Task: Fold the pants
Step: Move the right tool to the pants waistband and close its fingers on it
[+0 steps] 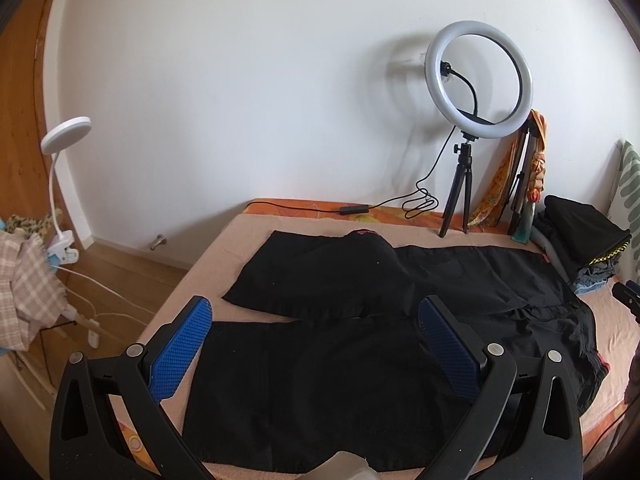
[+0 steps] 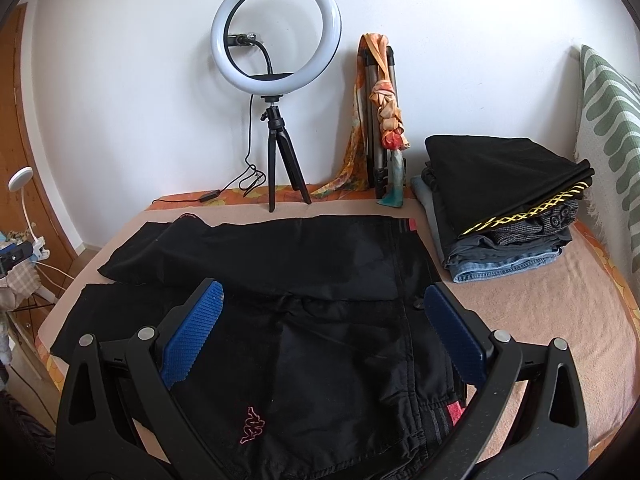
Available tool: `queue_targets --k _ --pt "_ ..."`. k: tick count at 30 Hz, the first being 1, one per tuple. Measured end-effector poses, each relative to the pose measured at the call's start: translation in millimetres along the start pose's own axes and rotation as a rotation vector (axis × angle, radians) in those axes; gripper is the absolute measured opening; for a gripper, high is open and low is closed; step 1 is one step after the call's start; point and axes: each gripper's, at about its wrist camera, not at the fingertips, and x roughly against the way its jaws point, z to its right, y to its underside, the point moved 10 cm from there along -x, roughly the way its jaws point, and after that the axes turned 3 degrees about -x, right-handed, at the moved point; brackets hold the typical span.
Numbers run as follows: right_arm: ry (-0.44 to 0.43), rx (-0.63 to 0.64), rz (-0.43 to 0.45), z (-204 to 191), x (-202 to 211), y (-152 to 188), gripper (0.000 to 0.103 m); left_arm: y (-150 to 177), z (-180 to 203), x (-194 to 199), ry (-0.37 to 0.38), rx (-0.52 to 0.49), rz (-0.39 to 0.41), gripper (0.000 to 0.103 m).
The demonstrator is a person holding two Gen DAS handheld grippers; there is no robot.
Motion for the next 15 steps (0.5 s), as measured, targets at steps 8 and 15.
queue_targets --k 8,15 --pt "-0.094 0.014 -0.054 -14.9 -22.2 -9.9 0.103 -2.8 -21.9 -32.9 0.076 0.048 -0.063 0.102" --pt "-0.128 0.03 -0.076 -17.8 -47.9 -35.1 0.103 -16.2 -45.1 -66.5 0.102 0.035 -0.12 0.102"
